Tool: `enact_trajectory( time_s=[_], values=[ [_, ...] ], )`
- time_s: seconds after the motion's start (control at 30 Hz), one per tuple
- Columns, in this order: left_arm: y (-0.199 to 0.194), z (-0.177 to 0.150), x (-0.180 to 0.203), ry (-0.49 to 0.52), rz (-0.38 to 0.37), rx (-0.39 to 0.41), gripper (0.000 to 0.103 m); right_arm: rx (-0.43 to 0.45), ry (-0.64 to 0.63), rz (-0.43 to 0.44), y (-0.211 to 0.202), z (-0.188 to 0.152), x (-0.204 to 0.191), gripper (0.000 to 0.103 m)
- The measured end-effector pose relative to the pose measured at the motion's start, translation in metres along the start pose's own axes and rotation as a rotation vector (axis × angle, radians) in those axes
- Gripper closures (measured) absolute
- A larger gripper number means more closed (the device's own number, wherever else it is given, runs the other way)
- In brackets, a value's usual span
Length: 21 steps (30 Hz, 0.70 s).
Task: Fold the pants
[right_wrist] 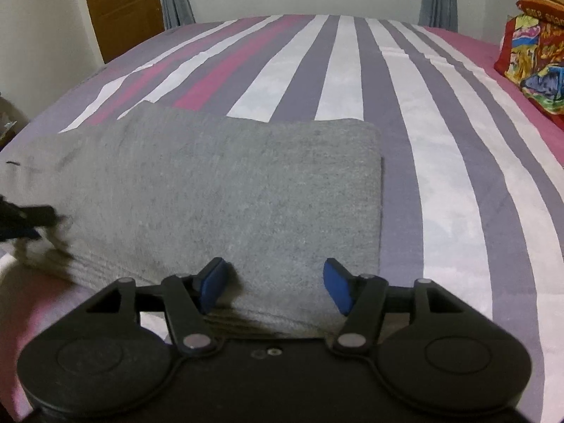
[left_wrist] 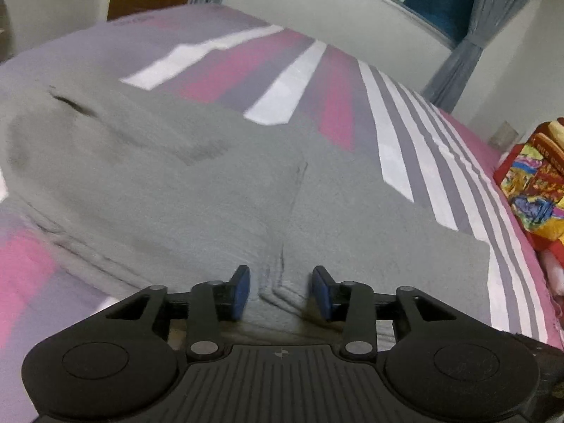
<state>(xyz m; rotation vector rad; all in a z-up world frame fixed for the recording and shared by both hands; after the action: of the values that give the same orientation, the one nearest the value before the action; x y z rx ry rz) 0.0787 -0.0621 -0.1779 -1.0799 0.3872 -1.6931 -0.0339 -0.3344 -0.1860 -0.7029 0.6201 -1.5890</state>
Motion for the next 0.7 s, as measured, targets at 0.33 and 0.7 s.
enact_trajectory(
  time_s=[0.33, 0.7],
  values=[
    [0.02, 0.02, 0.072, 0.164, -0.089, -0.04, 0.064, 0.087, 0.033, -0.05, -0.004, 0.045, 0.025, 0.043],
    [0.101, 0.016, 0.083, 0.282, 0.028, -0.133, 0.064, -0.011, -0.031, -0.097, 0.063, 0.046, 0.038, 0.042]
  ],
)
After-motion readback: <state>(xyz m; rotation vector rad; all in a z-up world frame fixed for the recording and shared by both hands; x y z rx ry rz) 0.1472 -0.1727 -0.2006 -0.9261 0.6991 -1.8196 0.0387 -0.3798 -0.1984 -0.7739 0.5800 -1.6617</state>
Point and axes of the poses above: each gripper's, at about its wrist camera, not at the fingertips, and y roughly the way its jaws point, x to its right, z to its top, the point moved 6 cm from there along y, roughly the way its jaws point, and after that the axes turned 13 degrees about -y, right-handed, at the moved point
